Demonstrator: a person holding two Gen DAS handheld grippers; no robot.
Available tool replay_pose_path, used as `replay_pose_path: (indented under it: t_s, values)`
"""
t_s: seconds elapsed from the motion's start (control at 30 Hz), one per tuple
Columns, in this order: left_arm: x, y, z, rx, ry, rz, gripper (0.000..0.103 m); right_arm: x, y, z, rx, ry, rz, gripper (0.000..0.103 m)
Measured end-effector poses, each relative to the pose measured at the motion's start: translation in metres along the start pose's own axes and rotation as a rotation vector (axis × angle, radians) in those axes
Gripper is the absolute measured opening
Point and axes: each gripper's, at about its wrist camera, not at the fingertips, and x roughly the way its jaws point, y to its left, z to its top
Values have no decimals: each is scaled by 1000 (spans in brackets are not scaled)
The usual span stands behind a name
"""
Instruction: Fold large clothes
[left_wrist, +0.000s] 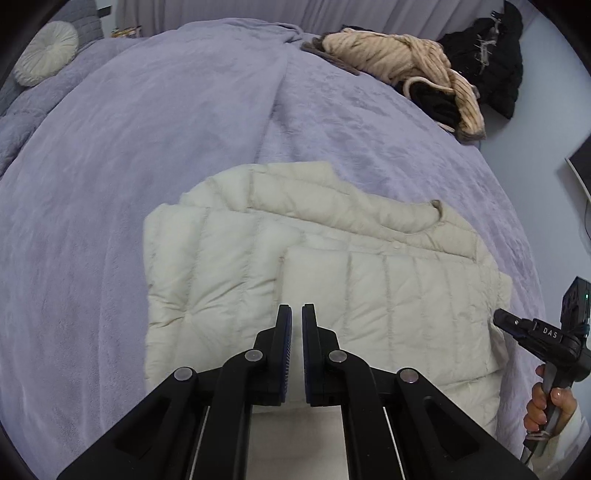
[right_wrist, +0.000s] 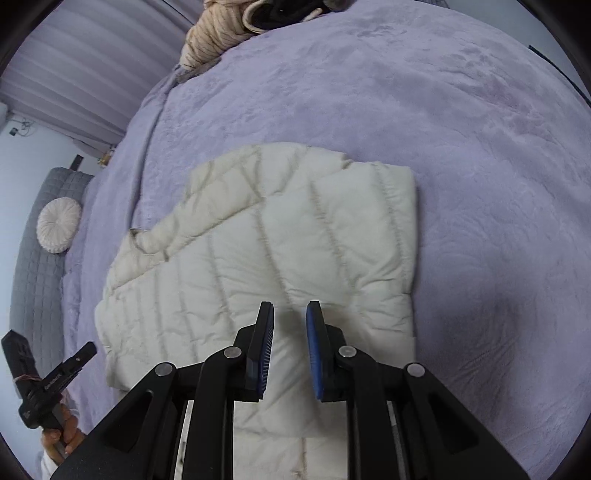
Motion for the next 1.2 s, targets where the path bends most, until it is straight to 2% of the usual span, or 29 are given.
replay_pose_path:
  t_s: [0.1,0.17,0.2,0.27,0.4,0.53,0.83,0.9,1.07,1.1,1.17,1.2]
  values:
    - [31,-24,1,71,44,32,7,11,26,-4,-60,44,59,18]
    - [60,-26,-5,68,96,73,7,32,37,-9,-105,97,12,18]
    - [71,-22,-8,49,117,64,7,43,37,-13,-116,120,-24,18]
    - [81,-16,-12,24,116,47,6,59,30,-16,-106,133,-30,18]
    - [81,-14,-13,34,113,43,7,60,17,-19,-102,116,-4,17]
    - [78,-8,-10,23,119,35,7,48,9,-15,-113,109,-39,17]
    - [57,-1,-6,1,114,102,7,17,-22,-8,-35,90,-134,18]
    - [46,3,-6,0,109,118,7,7,-25,-8,-20,82,-158,21]
    - [21,1,-12,11,105,149,7,-24,-19,-10,-19,60,-168,23]
    - [16,0,-14,12,105,152,7,-29,-17,-12,-17,65,-163,28]
    - [7,-3,-17,5,106,153,7,-38,-14,-18,-19,68,-161,45]
    - [3,-4,-20,-1,108,150,7,-43,-12,-22,-21,67,-161,56]
